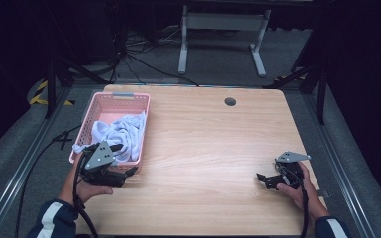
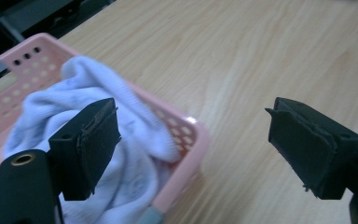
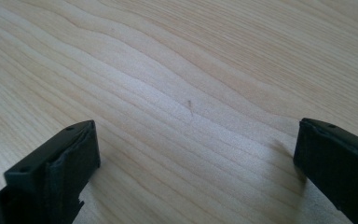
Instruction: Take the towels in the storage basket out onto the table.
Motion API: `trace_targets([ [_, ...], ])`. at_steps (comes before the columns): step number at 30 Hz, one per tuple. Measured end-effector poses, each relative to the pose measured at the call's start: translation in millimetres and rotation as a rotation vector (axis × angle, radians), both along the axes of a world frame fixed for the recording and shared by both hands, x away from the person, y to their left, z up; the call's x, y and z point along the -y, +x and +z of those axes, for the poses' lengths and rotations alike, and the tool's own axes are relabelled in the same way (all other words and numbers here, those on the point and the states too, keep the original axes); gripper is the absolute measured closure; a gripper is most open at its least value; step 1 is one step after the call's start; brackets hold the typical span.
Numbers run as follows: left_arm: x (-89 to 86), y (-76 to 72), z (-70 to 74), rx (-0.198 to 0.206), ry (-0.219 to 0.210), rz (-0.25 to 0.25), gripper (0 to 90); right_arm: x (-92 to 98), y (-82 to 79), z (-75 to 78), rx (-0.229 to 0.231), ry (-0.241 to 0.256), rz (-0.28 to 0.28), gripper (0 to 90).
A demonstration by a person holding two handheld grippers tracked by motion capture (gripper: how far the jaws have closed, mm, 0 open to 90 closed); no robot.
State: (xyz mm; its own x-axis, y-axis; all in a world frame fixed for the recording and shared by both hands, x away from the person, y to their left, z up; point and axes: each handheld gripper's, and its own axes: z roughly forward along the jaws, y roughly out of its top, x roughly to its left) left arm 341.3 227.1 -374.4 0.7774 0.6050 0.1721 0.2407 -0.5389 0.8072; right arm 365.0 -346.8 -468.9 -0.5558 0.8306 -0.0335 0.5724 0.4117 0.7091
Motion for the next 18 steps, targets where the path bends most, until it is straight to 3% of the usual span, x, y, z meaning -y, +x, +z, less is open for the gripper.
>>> trace_targets([
  [1, -3.4, 3.5, 1.0, 0.007, 0.015, 0.02, 16.3, -0.1, -0.1, 0.0, 0.0, 0.002, -0.001, 0.6],
  [3, -10.2, 13.1, 1.4, -0.019, -0.003, 0.048, 15.9, 0.0, 0.0, 0.0, 0.0, 0.002, -0.001, 0.6],
  [4, -12.5, 17.2, 1.7, -0.028, 0.019, 0.043, 15.8, -0.1, 0.0, -0.1, 0.001, 0.001, -0.001, 0.6],
  [5, -14.1, 23.1, 1.0, -0.031, 0.042, 0.073, 15.9, 0.0, 0.1, -0.1, 0.001, -0.002, 0.001, 0.6],
  [6, -15.2, 27.0, 0.3, -0.036, 0.041, 0.083, 15.9, 0.0, 0.1, -0.1, 0.001, -0.002, 0.001, 0.6],
  [8, -17.4, 38.0, -2.2, -0.061, 0.053, 0.095, 15.9, 0.1, 0.1, 0.0, 0.001, -0.002, 0.001, 0.6],
  [10, -19.7, 52.5, -5.3, -0.118, 0.039, 0.116, 15.8, 0.0, 0.0, 0.0, 0.0, 0.0, 0.0, 0.6],
  [12, -18.5, 65.0, -9.8, -0.132, 0.085, 0.173, 15.9, 0.0, 0.1, -0.1, 0.001, 0.0, 0.0, 0.6],
  [14, -17.3, 71.0, -13.3, -0.134, 0.106, 0.19, 15.8, -0.1, 0.0, 0.0, 0.0, 0.002, -0.001, 0.6],
  [15, -14.6, 78.4, -18.5, -0.161, 0.13, 0.202, 15.9, 0.1, 0.1, 0.0, 0.0, -0.001, 0.001, 0.6],
  [16, -9.4, 90.0, -26.2, -0.242, 0.17, 0.181, 15.9, 0.1, 0.1, -0.1, 0.001, -0.002, 0.001, 0.6],
  [17, -9.4, 90.0, -26.2, -0.242, 0.17, 0.181, 15.9, 0.1, 0.1, -0.1, 0.001, -0.002, 0.001, 0.6],
  [18, -5.3, 98.4, -25.6, -0.295, 0.215, 0.17, 15.9, 0.0, 0.0, 0.0, 0.001, 0.0, 0.0, 0.6],
])
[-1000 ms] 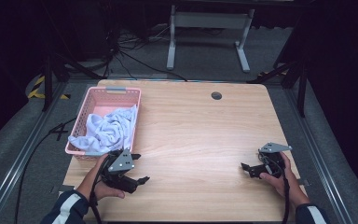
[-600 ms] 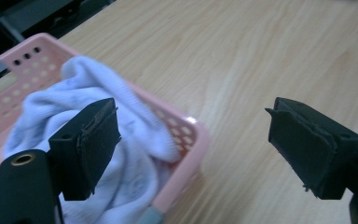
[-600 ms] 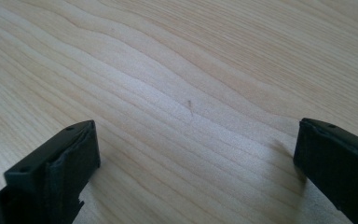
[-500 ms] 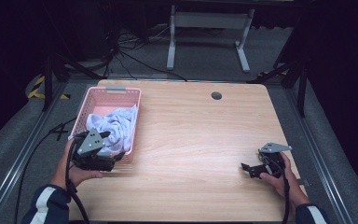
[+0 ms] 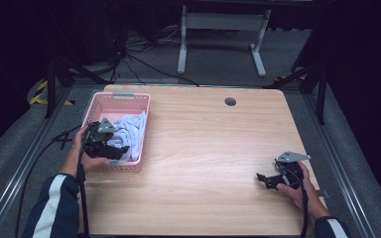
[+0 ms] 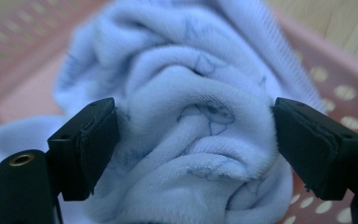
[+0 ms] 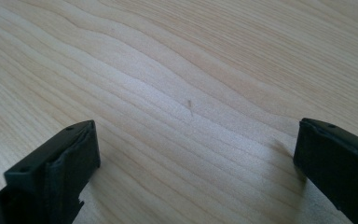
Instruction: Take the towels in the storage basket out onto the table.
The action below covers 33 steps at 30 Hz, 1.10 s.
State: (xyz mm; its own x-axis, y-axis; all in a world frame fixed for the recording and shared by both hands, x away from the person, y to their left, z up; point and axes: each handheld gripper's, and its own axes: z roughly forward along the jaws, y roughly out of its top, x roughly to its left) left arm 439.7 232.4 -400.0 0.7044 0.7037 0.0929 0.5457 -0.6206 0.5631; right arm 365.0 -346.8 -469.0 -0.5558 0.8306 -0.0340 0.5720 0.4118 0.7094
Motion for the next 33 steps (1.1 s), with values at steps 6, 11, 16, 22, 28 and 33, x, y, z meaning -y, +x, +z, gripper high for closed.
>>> trace_targets([
  [6, 12.5, 21.3, -4.6, -0.029, 0.082, -0.011, 10.1, 0.1, 0.1, 0.1, 0.0, 0.002, 0.001, 0.6],
  [11, 12.5, 37.3, -14.0, -0.128, 0.086, -0.009, 0.1, 0.1, 0.1, 0.1, 0.0, 0.002, 0.001, 0.6],
  [16, 13.7, 51.9, -27.3, -0.206, 0.069, -0.034, 0.0, 0.0, 0.9, -0.1, 0.001, 0.003, 0.007, 0.6],
  [22, 16.4, 61.0, -27.9, -0.267, 0.1, -0.03, 8.9, -0.1, 1.1, -0.1, 0.001, 0.003, 0.009, 0.6],
  [28, 18.2, 55.4, -22.4, -0.217, 0.131, -0.021, 41.4, -0.1, 1.4, -0.2, 0.003, 0.003, 0.012, 0.6],
  [33, 18.1, 50.1, -20.3, -0.188, 0.132, -0.009, 51.2, -0.1, 1.3, -0.2, 0.003, 0.003, 0.014, 0.6],
])
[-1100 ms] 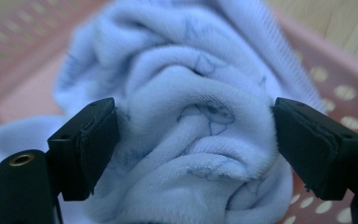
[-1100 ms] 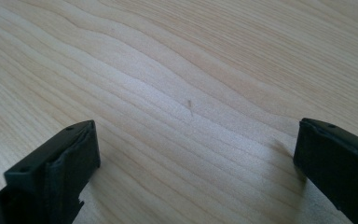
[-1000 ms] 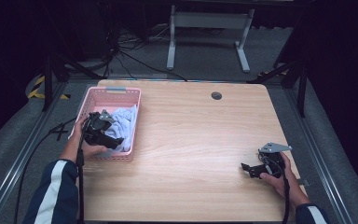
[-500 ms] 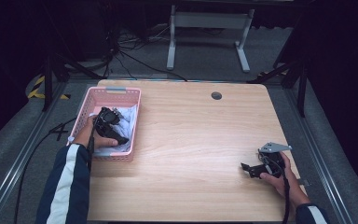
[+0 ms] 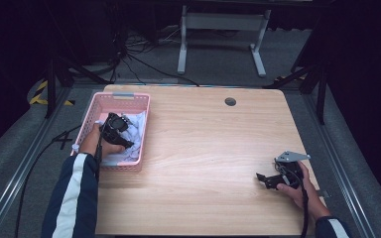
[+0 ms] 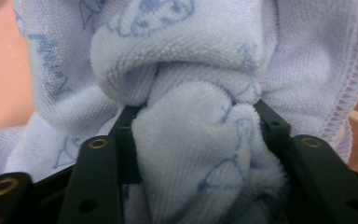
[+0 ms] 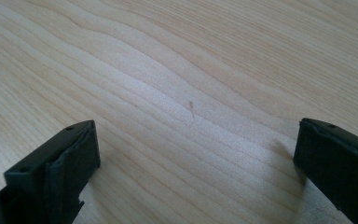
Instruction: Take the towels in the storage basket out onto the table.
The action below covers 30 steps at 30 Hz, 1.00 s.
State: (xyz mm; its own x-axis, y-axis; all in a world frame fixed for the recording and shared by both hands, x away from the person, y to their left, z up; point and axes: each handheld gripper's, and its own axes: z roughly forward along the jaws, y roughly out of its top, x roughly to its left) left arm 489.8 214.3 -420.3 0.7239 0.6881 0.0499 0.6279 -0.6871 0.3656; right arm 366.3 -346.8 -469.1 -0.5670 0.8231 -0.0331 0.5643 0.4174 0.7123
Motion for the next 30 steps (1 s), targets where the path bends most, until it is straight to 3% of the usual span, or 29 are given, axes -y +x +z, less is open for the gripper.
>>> trace_targets([
  [3, 0.2, -3.0, 3.7, 0.036, 0.014, 0.006, 55.2, 0.0, 0.0, 0.0, 0.0, 0.0, 0.001, 0.6],
  [5, -0.6, -6.7, 8.1, 0.09, 0.024, 0.032, 56.7, 0.0, -0.1, 0.0, 0.0, 0.0, 0.001, 0.6],
  [6, -0.6, -6.7, 8.1, 0.09, 0.024, 0.032, 57.5, 0.0, -0.1, 0.0, 0.0, 0.0, 0.001, 0.6],
  [7, -4.0, -9.2, 13.3, 0.132, 0.01, 0.046, 57.9, 0.0, -0.1, 0.0, -0.001, 0.0, 0.001, 0.6],
  [8, -4.0, -9.2, 13.3, 0.132, 0.01, 0.046, 58.2, 0.0, -0.1, 0.0, -0.001, 0.0, 0.001, 0.6],
  [9, -8.4, -11.6, 19.4, 0.171, -0.009, 0.058, 58.4, 0.0, -0.1, 0.0, 0.0, 0.0, 0.002, 0.6],
  [12, -13.6, -15.5, 28.3, 0.19, -0.038, 0.07, 58.6, 0.1, -0.5, 0.2, -0.003, -0.001, 0.002, 0.6],
  [17, -21.5, -26.3, 51.3, 0.312, -0.09, 0.111, 58.8, 0.2, -0.9, 0.2, -0.003, -0.002, 0.006, 0.6],
  [19, -22.4, -29.7, 59.7, 0.328, -0.107, 0.119, 58.8, 0.5, -0.9, 0.1, -0.003, -0.005, 0.009, 0.6],
  [23, -22.0, -35.8, 79.8, 0.395, -0.162, 0.113, 58.8, 0.5, -1.1, 0.2, -0.003, -0.006, 0.011, 0.6],
  [26, -22.0, -40.3, 95.8, 0.403, -0.202, 0.095, 58.7, 0.6, -1.1, 0.1, -0.003, -0.006, 0.011, 0.6],
  [30, -14.2, -49.9, 120.1, 0.476, -0.227, 0.069, 58.7, 0.8, -1.6, 0.2, -0.003, -0.006, 0.015, 0.6],
])
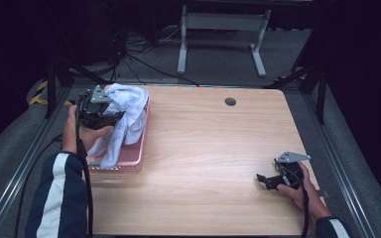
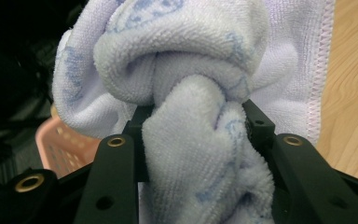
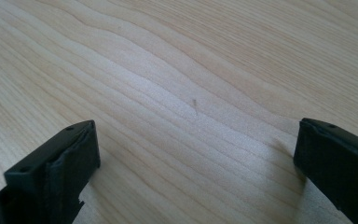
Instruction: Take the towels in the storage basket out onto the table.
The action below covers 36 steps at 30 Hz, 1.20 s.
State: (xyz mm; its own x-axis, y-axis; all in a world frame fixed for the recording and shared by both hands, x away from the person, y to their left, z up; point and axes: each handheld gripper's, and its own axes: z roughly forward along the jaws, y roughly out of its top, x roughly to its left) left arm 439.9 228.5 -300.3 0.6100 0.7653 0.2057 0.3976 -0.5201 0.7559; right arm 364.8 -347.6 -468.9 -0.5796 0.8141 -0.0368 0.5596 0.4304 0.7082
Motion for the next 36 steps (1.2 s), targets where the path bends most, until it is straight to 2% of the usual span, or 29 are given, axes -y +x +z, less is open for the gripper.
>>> trace_targets([
  [3, 9.8, -5.8, 17.7, 0.031, -0.014, -0.036, 58.7, -0.1, -0.1, 0.1, -0.001, 0.003, -0.002, 0.6],
  [4, 13.1, -7.2, 23.1, 0.035, -0.031, -0.047, 58.7, -0.2, -0.1, 0.1, -0.001, 0.004, -0.002, 0.6],
  [5, 13.1, -7.2, 23.1, 0.035, -0.031, -0.047, 58.7, -0.2, -0.1, 0.1, -0.001, 0.004, -0.002, 0.6],
  [6, 18.8, -8.6, 30.3, 0.05, -0.059, -0.069, 58.7, -0.1, -0.1, 0.0, -0.001, 0.002, -0.001, 0.6],
  [7, 22.6, -9.5, 33.7, 0.058, -0.061, -0.082, 58.8, -0.2, -0.2, 0.1, -0.002, 0.005, -0.002, 0.6],
  [9, 37.5, -12.5, 44.3, 0.079, -0.057, -0.122, 58.7, -0.1, -0.2, 0.1, -0.001, 0.003, -0.002, 0.6],
  [13, 63.9, -15.2, 56.6, 0.085, -0.059, -0.19, 58.7, 0.0, -0.1, 0.0, 0.0, 0.001, -0.001, 0.6],
  [18, 107.4, -13.6, 60.5, 0.073, -0.066, -0.305, 58.7, -0.1, -0.2, 0.1, -0.001, 0.001, 0.0, 0.6],
  [21, 137.2, -12.2, 51.2, 0.044, -0.067, -0.366, 58.7, 0.0, -0.6, 0.0, 0.001, 0.003, 0.001, 0.6],
  [22, 137.2, -12.2, 51.2, 0.044, -0.067, -0.366, 58.6, 0.1, -0.6, 0.0, 0.002, 0.002, 0.002, 0.6],
  [23, 153.8, -10.1, 41.3, 0.026, -0.074, -0.404, 58.6, 0.2, -0.7, -0.1, 0.002, 0.002, 0.004, 0.6],
  [28, 196.8, -7.1, 7.0, -0.061, -0.056, -0.513, 58.2, 0.4, -0.9, 0.0, 0.002, 0.002, 0.006, 0.6],
  [29, 204.0, -7.2, -0.6, -0.077, -0.063, -0.532, 58.1, 0.4, -0.9, 0.0, 0.002, 0.002, 0.006, 0.6],
  [30, 211.8, -7.6, -9.3, -0.112, -0.078, -0.548, 57.9, 0.4, -0.9, 0.0, 0.002, 0.002, 0.006, 0.6],
  [31, 217.7, -8.1, -16.2, -0.123, -0.07, -0.569, 57.2, 0.4, -1.0, 0.0, 0.002, 0.002, 0.006, 0.6],
  [32, 225.1, -8.9, -25.0, -0.147, -0.044, -0.592, 56.1, 0.4, -0.9, 0.0, 0.002, 0.002, 0.006, 0.6],
  [34, 236.5, -8.3, -41.5, -0.188, -0.023, -0.591, 50.5, 0.3, -1.1, 0.0, -0.001, 0.003, 0.005, 0.6],
  [36, 244.8, -7.3, -57.5, -0.228, -0.028, -0.572, 35.2, 0.4, -1.0, 0.0, -0.001, 0.002, 0.005, 0.6],
])
